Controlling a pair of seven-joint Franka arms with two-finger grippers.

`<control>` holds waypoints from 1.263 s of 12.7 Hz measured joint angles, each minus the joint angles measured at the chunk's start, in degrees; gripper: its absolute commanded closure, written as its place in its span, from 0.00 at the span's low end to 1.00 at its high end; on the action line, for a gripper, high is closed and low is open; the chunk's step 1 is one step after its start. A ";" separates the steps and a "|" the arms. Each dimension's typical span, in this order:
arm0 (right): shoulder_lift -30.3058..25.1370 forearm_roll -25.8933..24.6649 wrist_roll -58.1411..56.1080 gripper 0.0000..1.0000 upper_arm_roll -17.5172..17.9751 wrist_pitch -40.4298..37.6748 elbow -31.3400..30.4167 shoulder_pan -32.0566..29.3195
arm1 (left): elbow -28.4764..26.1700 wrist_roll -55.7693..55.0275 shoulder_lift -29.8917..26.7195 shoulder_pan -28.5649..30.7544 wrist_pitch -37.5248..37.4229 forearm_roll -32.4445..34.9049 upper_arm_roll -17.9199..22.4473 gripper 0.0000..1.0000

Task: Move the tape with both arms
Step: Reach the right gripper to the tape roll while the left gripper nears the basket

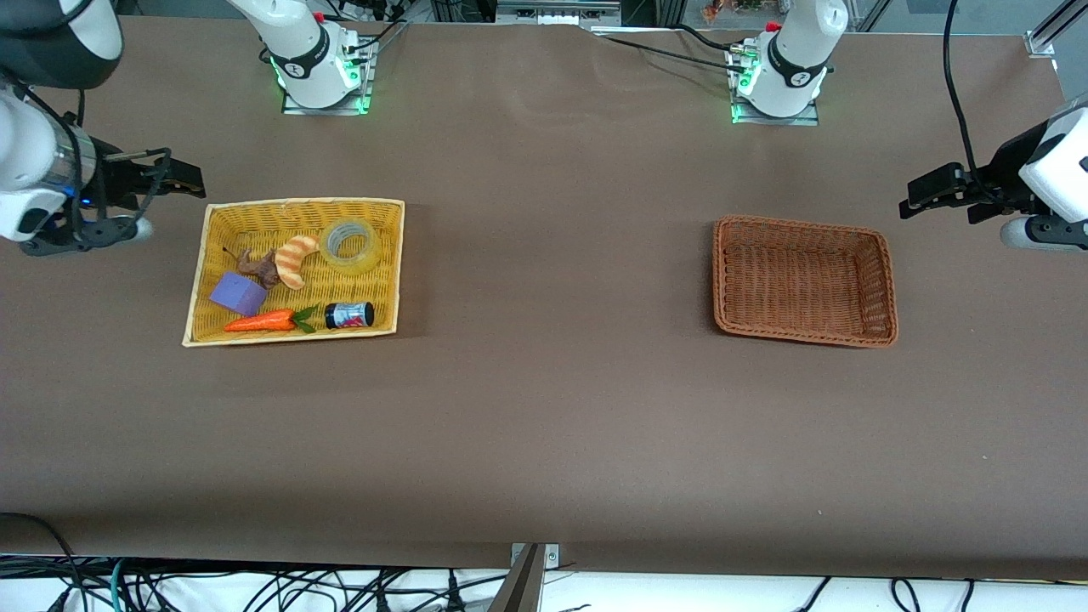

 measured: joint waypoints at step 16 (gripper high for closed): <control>10.63 -0.77 -7.89 0.83 9.55 58.01 -38.64 0.01 | -0.71 0.00 15.86 0.12 11.20 0.42 -0.05 0.00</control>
